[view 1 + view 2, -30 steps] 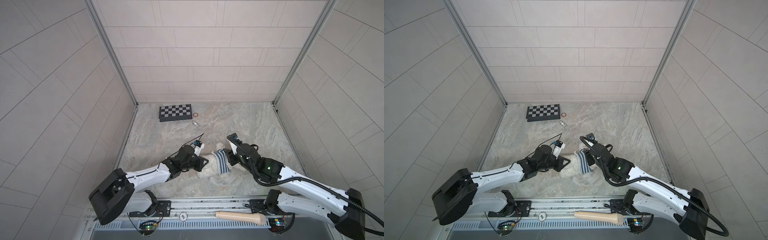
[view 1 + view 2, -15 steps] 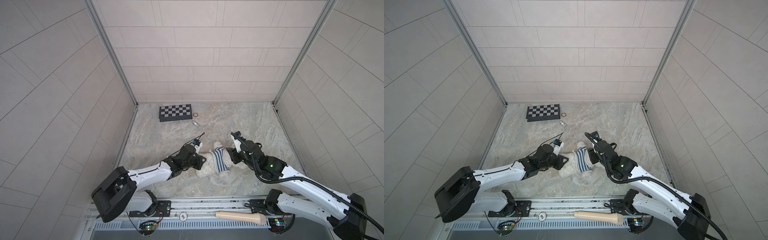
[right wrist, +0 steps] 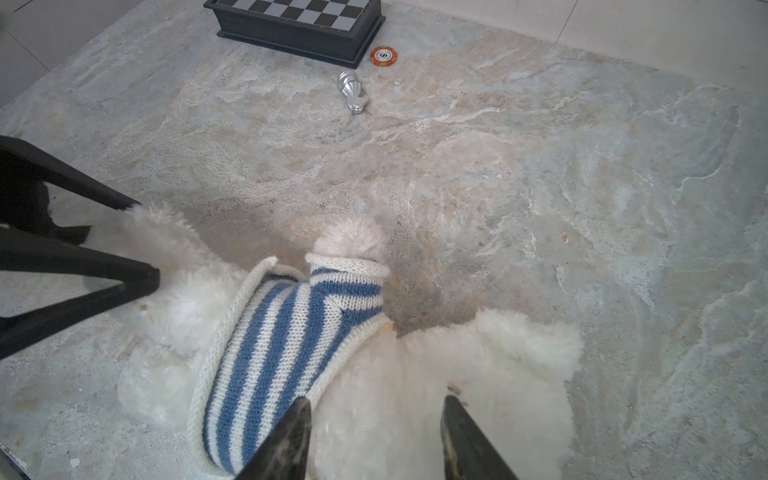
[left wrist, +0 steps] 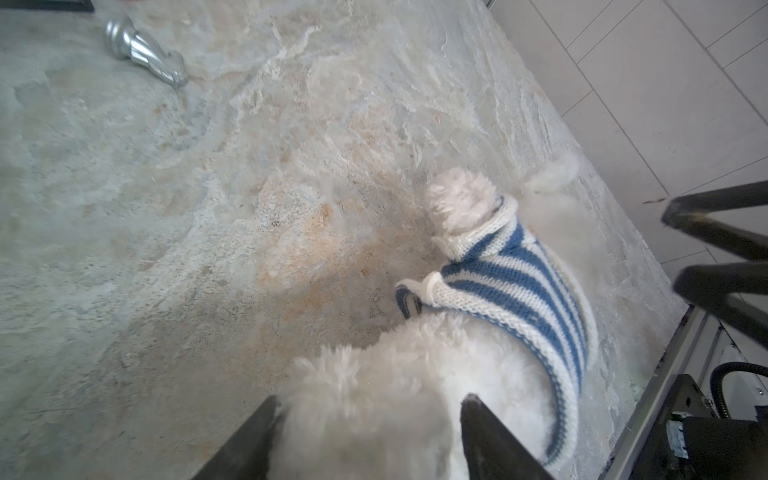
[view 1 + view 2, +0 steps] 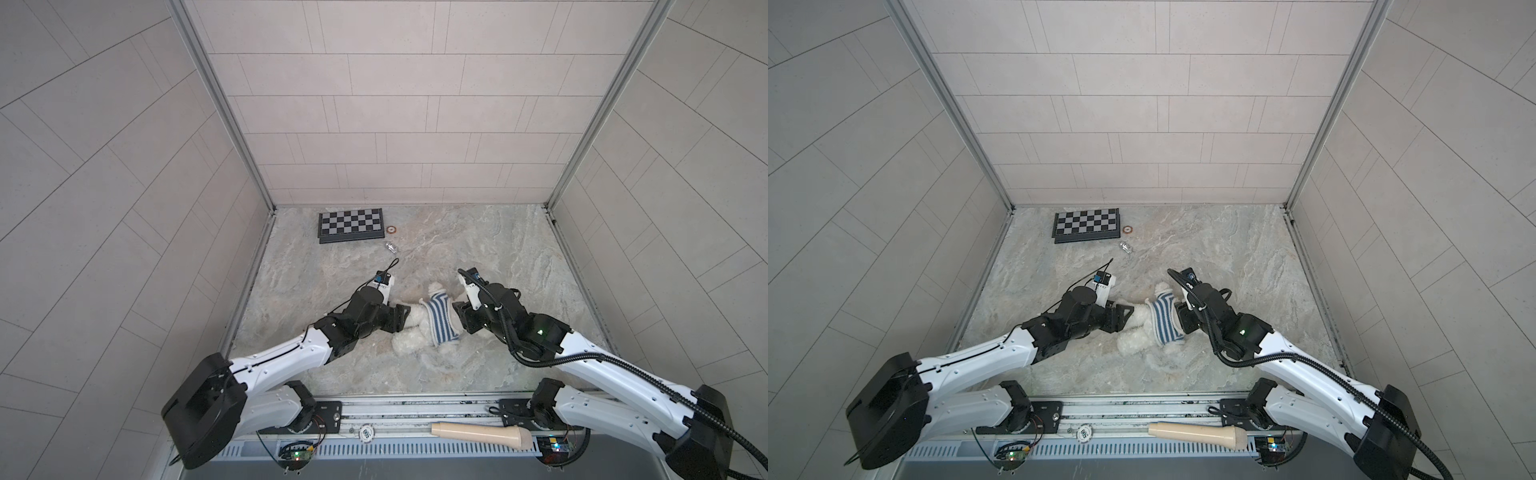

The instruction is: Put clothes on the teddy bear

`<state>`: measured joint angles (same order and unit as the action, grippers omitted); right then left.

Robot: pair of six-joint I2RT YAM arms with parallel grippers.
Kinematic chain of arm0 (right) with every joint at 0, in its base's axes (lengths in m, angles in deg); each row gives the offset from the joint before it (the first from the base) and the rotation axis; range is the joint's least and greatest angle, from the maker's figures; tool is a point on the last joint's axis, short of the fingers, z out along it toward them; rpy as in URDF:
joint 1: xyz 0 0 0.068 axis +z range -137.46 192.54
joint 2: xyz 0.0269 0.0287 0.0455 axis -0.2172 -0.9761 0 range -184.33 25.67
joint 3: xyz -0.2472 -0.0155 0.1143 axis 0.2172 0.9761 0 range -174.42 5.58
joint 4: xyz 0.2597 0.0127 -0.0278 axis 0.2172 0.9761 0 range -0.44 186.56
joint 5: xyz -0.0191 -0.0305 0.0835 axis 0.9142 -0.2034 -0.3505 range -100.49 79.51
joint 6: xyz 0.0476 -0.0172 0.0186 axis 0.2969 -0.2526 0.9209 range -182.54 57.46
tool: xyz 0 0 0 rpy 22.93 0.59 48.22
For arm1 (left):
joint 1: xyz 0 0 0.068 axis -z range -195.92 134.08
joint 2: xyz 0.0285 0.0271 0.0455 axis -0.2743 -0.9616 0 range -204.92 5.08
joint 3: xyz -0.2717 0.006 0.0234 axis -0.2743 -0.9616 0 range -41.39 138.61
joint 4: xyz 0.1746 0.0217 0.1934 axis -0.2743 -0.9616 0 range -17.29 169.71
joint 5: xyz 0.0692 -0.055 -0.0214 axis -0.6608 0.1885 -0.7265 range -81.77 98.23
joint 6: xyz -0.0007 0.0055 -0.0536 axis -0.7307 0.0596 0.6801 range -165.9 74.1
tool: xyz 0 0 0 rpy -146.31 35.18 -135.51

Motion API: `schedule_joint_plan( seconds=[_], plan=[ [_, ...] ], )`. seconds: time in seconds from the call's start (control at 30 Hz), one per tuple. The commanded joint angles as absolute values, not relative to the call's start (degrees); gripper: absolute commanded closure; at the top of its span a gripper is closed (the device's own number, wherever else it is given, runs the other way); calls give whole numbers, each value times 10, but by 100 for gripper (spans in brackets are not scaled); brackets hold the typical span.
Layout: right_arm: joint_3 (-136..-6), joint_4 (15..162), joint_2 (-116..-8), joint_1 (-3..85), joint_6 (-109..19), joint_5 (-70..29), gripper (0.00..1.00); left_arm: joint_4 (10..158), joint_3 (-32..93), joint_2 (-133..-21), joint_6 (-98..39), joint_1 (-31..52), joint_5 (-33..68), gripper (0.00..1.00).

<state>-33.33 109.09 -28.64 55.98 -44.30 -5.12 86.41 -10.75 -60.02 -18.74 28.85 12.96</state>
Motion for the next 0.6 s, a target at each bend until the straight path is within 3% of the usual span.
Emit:
schedule_joint_plan(
  seconds=[0.0, 0.13, 0.23, 0.37, 0.47, 0.57],
  plan=[
    [-334, 1083, -301, 560, -439, -74, 48, 824, -89, -572, -201, 301, 97, 28],
    [-334, 1070, -317, 563, -438, -88, 46, 812, -81, -552, -198, 324, 76, 28],
    [-334, 1057, -324, 564, -435, -101, 46, 824, -68, -555, -190, 339, 88, 34],
    [-334, 1041, -337, 567, -438, -108, 49, 872, -46, -602, -162, 358, 135, 48],
    [-335, 1026, -353, 567, -443, -108, 49, 906, -44, -637, -129, 359, 133, 63],
    [-347, 1014, -374, 567, -449, -99, 49, 924, -40, -671, -111, 359, 125, 71]
  ],
)
